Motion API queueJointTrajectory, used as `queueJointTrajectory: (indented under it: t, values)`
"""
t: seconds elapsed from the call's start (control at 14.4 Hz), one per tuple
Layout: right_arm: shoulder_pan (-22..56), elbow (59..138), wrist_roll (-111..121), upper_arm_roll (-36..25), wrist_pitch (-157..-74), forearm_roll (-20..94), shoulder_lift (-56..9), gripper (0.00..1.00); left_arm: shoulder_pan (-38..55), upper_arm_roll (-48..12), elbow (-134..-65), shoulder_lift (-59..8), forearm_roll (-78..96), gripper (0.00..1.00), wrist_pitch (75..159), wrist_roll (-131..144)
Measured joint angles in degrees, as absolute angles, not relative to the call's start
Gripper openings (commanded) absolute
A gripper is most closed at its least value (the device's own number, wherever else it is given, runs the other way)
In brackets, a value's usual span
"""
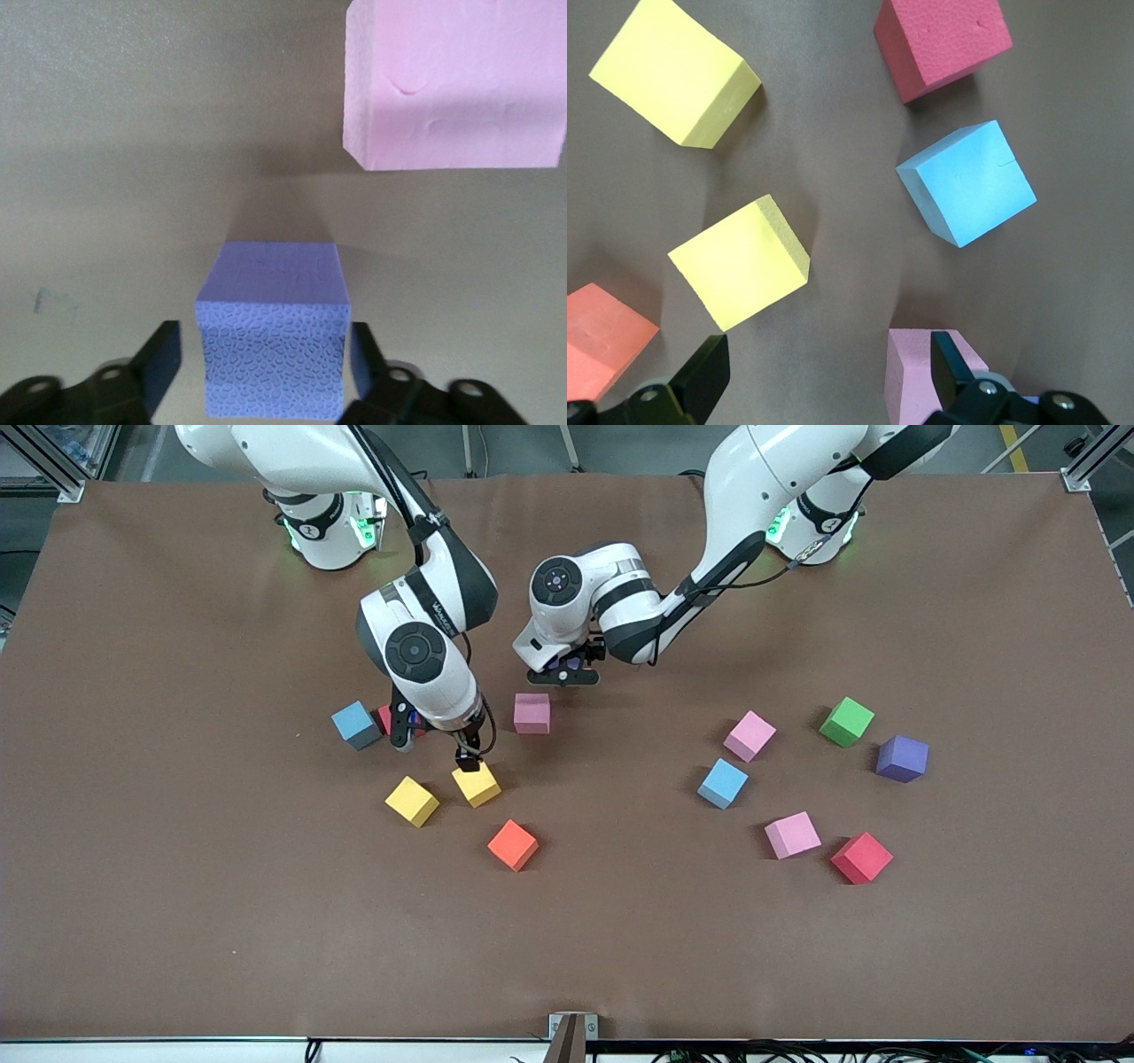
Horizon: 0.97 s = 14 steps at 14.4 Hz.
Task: Arrange 11 blocks into digit 3
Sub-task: 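Grasp the pink cube with the right gripper while the left gripper lowers purple, then release the purple cube and grasp the light blue cube with the left gripper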
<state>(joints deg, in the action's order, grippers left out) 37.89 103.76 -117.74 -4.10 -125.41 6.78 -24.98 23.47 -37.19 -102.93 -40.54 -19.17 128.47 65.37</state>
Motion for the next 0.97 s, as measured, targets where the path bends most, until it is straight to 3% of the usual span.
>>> queueJointTrajectory:
  t: [0.55, 0.97]
  values:
    - [39.98, 104.68, -118.36, -3.79, -125.37, 6.79, -25.0, 1.0, 22.22, -37.1, -97.14, -37.25, -19.17, 1.0, 121.66, 65.62]
    - [41.97, 105.66, -124.24, -3.67, -128.14, 6.81, -26.13, 1.0, 10.0, -37.0, -96.49, -28.64, -18.03, 1.0, 114.44, 65.6]
